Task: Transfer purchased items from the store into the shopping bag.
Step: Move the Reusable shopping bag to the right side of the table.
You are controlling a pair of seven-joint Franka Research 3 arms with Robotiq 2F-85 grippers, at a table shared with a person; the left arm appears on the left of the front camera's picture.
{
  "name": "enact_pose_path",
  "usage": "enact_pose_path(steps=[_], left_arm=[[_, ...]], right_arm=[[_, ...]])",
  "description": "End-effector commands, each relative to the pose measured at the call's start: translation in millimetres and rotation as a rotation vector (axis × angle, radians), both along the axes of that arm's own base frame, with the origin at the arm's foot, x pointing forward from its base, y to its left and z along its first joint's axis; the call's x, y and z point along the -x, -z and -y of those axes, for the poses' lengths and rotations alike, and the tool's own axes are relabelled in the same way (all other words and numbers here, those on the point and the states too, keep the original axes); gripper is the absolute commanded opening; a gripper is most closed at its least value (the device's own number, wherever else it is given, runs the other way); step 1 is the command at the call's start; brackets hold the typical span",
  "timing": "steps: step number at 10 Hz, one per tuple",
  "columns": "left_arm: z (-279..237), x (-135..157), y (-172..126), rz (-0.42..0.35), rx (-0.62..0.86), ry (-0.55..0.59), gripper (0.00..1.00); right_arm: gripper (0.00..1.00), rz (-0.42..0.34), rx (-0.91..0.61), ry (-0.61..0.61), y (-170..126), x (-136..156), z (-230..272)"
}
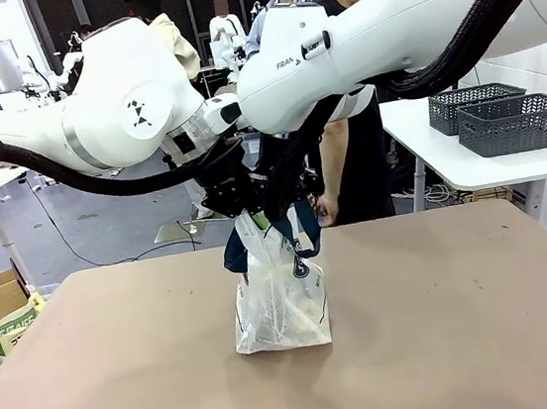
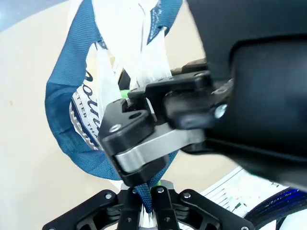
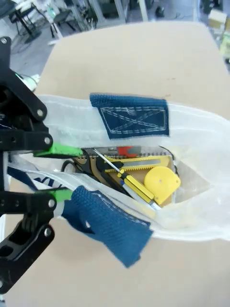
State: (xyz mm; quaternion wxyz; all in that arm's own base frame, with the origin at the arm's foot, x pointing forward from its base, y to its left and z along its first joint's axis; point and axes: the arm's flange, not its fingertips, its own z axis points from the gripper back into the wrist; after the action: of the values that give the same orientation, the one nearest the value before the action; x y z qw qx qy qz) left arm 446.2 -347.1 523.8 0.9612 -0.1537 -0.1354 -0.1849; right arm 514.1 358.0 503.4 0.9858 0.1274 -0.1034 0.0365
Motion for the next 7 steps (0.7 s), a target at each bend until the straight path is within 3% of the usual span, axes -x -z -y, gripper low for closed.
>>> enact_pose_path(steps=[1,2,7], left_arm=[[0.1,0.6,-0.8,0.000,0.002,0.000,0.00],[0.1,0.6,-0.8,0.000,0.002,0.000,0.00],[0.1,0.6,-0.8,0.000,0.002,0.000,0.00]], right_arm=[[0.85,0.025,-0.059,0.000,0.0,6.3,17.7],[1.00,0.034,-0.069,0.002,-3.1,6.0,21.7],[1.00,0.076,-0.149,0.104,-20.7,-3.4,68.2]])
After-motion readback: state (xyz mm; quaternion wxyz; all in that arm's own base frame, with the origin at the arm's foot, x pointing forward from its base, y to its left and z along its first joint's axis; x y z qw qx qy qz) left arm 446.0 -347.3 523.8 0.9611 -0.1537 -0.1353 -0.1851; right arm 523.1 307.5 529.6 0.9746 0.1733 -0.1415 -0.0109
